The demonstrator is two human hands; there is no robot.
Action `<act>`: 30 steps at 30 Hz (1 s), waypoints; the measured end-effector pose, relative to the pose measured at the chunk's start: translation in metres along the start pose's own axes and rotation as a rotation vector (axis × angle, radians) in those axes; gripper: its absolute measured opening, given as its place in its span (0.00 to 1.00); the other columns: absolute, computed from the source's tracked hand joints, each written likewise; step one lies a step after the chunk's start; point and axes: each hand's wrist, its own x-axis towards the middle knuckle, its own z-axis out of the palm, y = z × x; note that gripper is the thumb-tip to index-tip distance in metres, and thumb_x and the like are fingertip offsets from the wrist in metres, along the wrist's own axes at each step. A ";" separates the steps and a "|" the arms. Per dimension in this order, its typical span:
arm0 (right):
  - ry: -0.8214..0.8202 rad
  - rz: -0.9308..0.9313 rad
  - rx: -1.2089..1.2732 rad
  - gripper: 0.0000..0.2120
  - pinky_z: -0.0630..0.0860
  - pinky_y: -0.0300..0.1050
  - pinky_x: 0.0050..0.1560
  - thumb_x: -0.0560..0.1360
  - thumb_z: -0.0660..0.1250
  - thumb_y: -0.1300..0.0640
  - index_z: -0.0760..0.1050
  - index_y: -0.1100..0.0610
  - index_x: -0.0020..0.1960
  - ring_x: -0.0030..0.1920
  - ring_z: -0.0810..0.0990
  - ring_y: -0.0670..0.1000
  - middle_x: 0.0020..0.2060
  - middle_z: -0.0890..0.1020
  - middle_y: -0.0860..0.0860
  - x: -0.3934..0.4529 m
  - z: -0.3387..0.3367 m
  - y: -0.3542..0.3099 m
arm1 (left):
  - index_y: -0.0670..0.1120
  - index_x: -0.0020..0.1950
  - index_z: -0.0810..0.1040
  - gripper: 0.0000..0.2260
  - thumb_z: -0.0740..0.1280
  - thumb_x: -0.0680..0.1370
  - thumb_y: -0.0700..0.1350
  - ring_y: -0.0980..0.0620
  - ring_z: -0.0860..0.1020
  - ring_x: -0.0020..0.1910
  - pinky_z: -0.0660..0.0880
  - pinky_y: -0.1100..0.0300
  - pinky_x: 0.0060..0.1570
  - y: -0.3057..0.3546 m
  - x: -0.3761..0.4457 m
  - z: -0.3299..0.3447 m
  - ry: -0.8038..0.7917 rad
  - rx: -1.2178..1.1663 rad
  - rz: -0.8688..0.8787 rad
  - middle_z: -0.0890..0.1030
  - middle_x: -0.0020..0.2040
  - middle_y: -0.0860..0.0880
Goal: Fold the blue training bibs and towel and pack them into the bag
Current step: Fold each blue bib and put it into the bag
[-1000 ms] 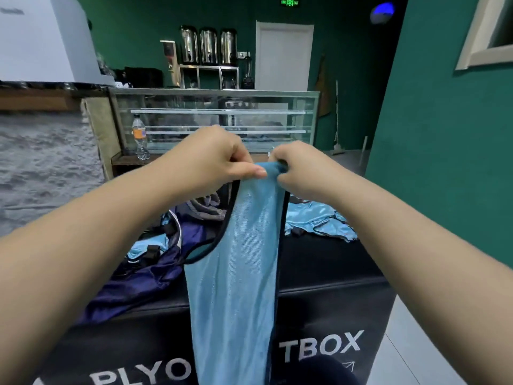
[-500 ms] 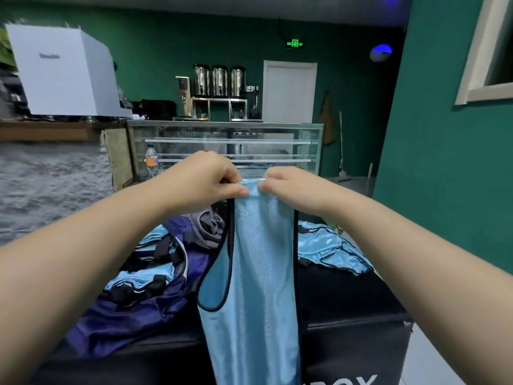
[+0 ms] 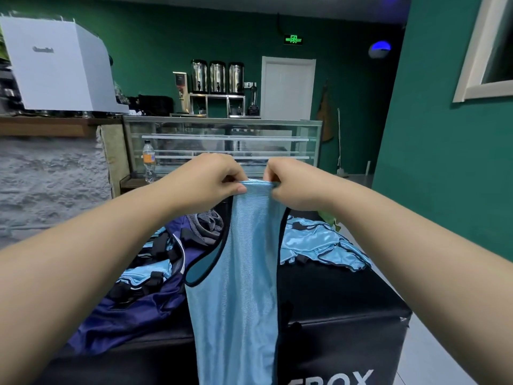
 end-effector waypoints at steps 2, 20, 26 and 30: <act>0.005 0.041 0.009 0.08 0.72 0.47 0.35 0.75 0.56 0.65 0.67 0.53 0.44 0.39 0.73 0.52 0.42 0.74 0.51 0.002 0.001 -0.001 | 0.46 0.51 0.82 0.06 0.67 0.78 0.46 0.58 0.74 0.43 0.68 0.64 0.43 0.001 0.001 0.001 0.036 -0.030 0.000 0.74 0.42 0.60; 0.269 -0.118 0.190 0.13 0.63 0.38 0.33 0.81 0.59 0.51 0.70 0.52 0.39 0.34 0.69 0.44 0.32 0.72 0.45 0.002 0.023 0.010 | 0.49 0.41 0.76 0.07 0.67 0.77 0.50 0.60 0.70 0.34 0.64 0.62 0.37 -0.001 -0.004 0.020 0.176 -0.175 -0.147 0.71 0.39 0.56; 0.309 -0.150 0.293 0.08 0.64 0.30 0.32 0.79 0.64 0.50 0.75 0.50 0.42 0.36 0.72 0.40 0.34 0.76 0.41 0.004 0.026 0.012 | 0.43 0.46 0.70 0.08 0.59 0.82 0.46 0.54 0.63 0.18 0.57 0.67 0.20 0.012 -0.012 0.041 0.075 -0.971 -0.370 0.69 0.31 0.43; 0.337 -0.148 0.310 0.07 0.70 0.34 0.41 0.78 0.65 0.50 0.77 0.50 0.43 0.42 0.75 0.42 0.39 0.80 0.43 0.005 0.024 0.020 | 0.41 0.53 0.73 0.06 0.63 0.80 0.43 0.55 0.61 0.17 0.57 0.64 0.21 0.014 -0.024 0.056 -0.165 -0.954 -0.274 0.72 0.27 0.48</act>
